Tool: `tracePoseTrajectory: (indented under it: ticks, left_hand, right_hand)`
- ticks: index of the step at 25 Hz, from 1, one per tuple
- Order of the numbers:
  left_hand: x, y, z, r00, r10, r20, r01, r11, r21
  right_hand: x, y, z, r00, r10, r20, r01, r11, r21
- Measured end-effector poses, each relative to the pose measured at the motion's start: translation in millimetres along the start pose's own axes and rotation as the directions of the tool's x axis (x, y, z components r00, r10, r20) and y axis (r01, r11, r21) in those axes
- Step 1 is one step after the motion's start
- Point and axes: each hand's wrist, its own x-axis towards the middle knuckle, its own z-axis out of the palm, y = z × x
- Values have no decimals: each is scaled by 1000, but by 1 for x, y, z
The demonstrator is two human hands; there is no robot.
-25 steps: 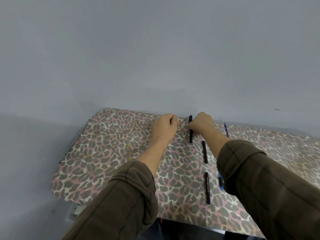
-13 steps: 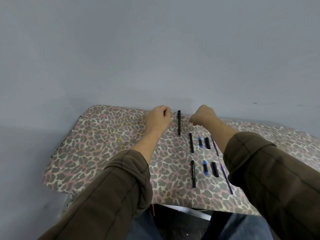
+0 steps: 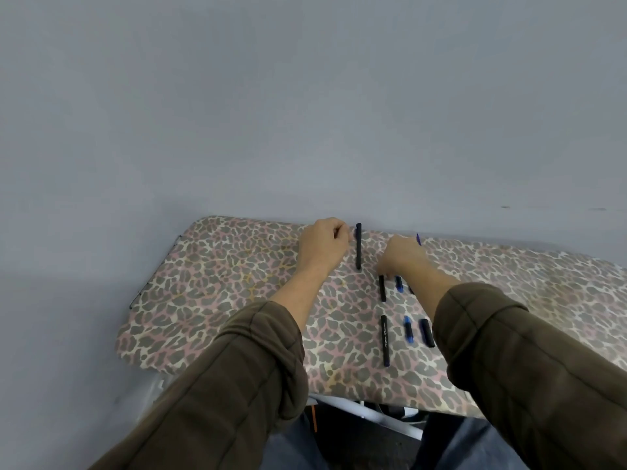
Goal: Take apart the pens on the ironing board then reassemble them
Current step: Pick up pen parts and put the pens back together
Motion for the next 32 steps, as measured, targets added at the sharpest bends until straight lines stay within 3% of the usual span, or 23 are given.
tracePoseTrajectory:
  ticks: [4,7,12,18,26,32]
  left_hand:
    - [-4,0,-5,1000,10,-15,-10,999,31]
    - [-7,4,-12,1000,-16,7,16,1000,26]
    - [-7,21,-20,998,-53,19,51,995,85]
    - [-6,48,-36,999,-12,-46,15,998,66]
    - [-13,35,-80,979,23,-202,-21,1000,12]
    - [-10,14,-104,952,69,-299,-55,997,56]
  right_hand:
    - [-4,-4,11,1000,8,-7,-8,1000,24]
    - [-7,-9,-7,1000,18,-4,-16,979,204]
    - [-29,-32,-72,978,-157,-140,208,822,530]
    - [-63,-64,-119,921,-267,-285,385,744,546]
    - [-82,-91,-118,906,-260,-334,422,633,649]
    - [-59,-105,-69,975,-174,-138,222,815,535]
